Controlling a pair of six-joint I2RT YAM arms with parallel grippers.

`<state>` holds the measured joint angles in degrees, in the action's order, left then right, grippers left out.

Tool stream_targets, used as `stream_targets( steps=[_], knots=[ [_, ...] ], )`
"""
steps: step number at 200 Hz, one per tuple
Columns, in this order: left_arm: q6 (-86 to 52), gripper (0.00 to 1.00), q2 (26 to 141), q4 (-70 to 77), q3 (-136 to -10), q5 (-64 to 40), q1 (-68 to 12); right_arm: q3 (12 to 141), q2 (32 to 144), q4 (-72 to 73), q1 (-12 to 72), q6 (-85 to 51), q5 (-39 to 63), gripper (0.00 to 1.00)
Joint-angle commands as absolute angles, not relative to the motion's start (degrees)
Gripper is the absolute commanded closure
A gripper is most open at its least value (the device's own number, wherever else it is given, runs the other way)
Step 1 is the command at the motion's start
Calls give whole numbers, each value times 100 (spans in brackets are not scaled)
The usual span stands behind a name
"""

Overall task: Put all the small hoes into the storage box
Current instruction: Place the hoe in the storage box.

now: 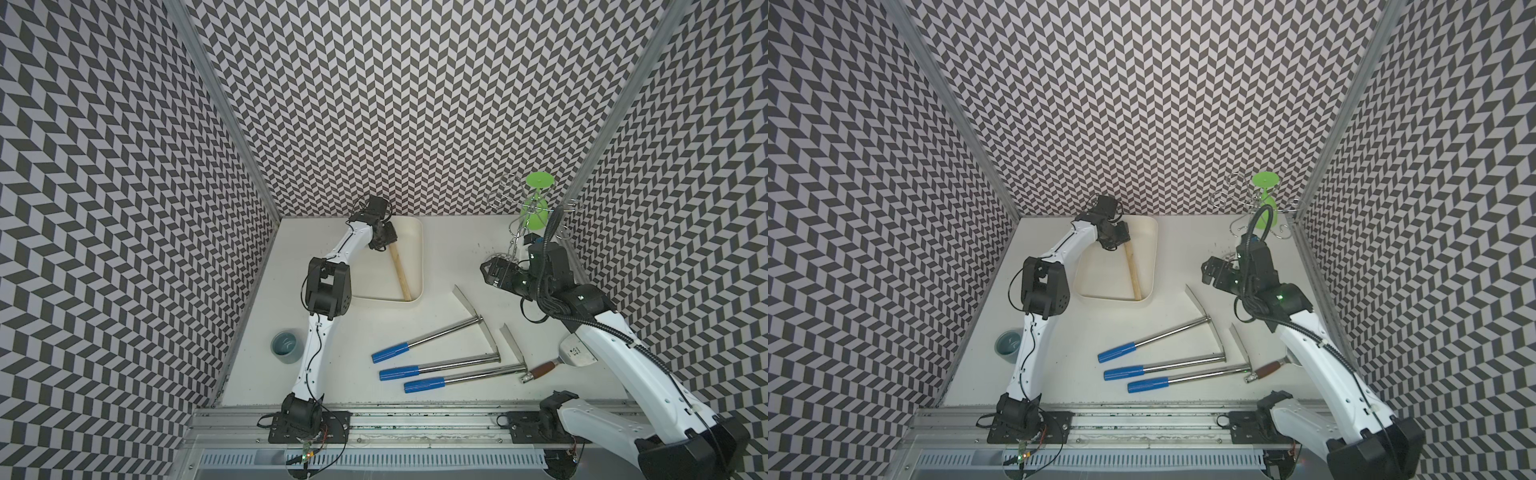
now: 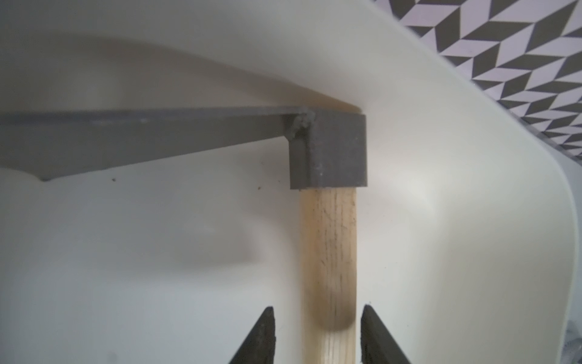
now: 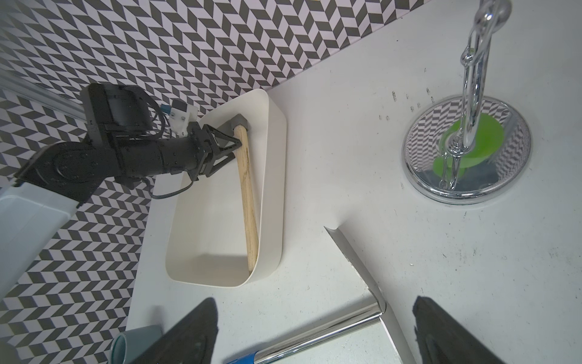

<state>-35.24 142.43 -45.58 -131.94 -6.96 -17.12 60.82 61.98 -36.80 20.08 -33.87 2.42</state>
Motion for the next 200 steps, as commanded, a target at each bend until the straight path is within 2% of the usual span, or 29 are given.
stream_targets(
  steps=[1, 16, 37, 94, 152, 200],
  knots=[
    [-3278, 49, 13101, -4533, -13240, -701, -1784, 6125, 6214, -3427, 2035, -3375, 277, 3],
    [-3096, 41, 12570, -4393, -13040, -683, -1809, 6134, 6239, -3402, 2030, -3397, 340, 3],
    [-2784, 37, 11786, -4224, -12467, -450, -1806, 6126, 6305, -3357, 2030, -3454, 507, 3],
    [-1898, 37, 10155, -4157, -10240, 318, -1581, 6229, 6789, -3643, 2139, -3632, 1034, 8],
    [-1802, 37, 9054, -3754, -8636, 47, -1081, 6508, 7377, -4275, 2411, -3910, 1305, 15],
    [-1767, 37, 8438, -3658, -7910, -144, -716, 6052, 7339, -4087, 2470, -5348, 1670, 19]
  ],
)
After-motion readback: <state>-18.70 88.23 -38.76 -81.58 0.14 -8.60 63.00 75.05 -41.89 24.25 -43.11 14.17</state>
